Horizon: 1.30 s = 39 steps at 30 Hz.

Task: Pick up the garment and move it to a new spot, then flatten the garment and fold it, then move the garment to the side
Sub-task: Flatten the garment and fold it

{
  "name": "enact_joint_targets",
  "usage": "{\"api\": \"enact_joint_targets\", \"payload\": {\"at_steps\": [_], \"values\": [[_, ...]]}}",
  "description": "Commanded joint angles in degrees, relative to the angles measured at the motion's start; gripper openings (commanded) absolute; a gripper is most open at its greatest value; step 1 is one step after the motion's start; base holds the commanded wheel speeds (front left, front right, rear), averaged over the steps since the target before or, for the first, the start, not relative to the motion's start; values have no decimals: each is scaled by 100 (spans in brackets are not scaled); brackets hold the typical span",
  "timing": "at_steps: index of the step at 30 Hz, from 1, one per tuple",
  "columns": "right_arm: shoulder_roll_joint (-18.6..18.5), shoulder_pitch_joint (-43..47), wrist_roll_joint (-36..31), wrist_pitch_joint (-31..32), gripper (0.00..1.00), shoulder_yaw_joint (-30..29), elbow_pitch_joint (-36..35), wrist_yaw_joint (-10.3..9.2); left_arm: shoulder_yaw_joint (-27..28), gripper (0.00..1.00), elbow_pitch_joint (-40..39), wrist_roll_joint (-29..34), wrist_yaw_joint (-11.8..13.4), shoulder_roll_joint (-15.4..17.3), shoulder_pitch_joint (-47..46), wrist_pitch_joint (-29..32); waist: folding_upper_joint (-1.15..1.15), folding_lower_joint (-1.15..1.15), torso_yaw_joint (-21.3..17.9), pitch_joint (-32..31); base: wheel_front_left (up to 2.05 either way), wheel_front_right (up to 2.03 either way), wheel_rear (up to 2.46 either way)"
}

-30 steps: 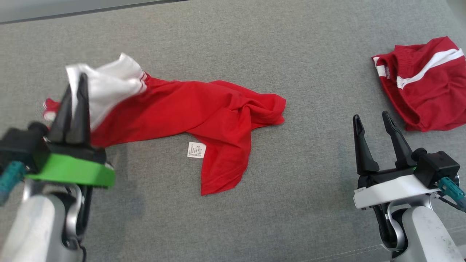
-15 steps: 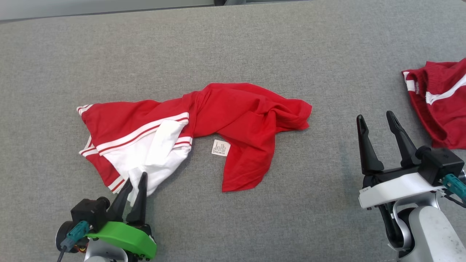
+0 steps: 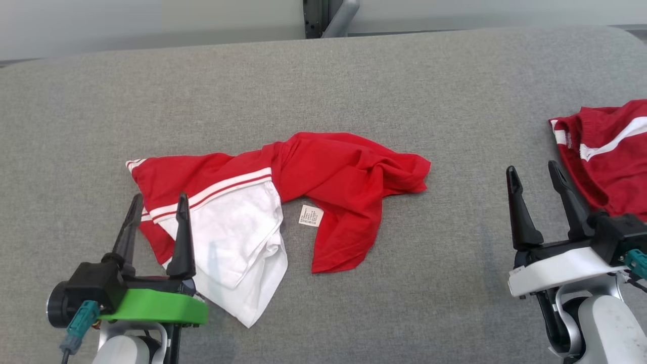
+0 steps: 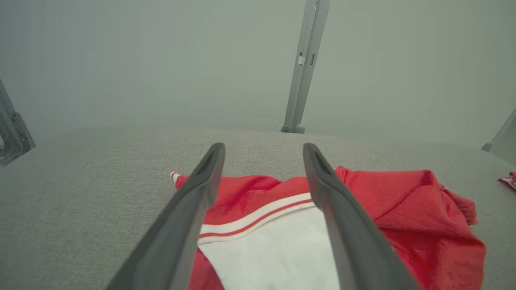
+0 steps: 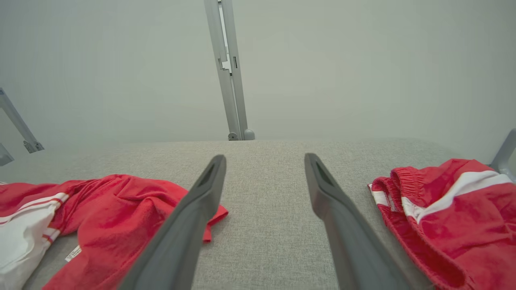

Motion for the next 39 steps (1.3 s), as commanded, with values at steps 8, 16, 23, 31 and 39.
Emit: {"api": "enact_joint_targets", "payload": {"at_steps": [8,16,23,31,39], "values": [[13,326,-59,153,100,94,-1,-8,148,100,-231,296,388,310,228,111,0,0,-192,-596,0,0,0],[15,511,2,249,100,105,-96,-8,178,100,-374,252,538,358,572,212,0,0,-241,-769,0,0,0],[36,538,20,269,100,85,-131,-8,144,100,-409,215,551,387,560,265,0,0,-207,-752,0,0,0],[-183,438,-52,452,100,730,-109,-7,87,100,-446,204,545,376,422,314,0,0,-65,-636,0,0,0],[-664,-272,113,597,100,3016,500,-8,-45,100,-346,213,461,247,103,237,0,0,443,-323,0,0,0]]}}
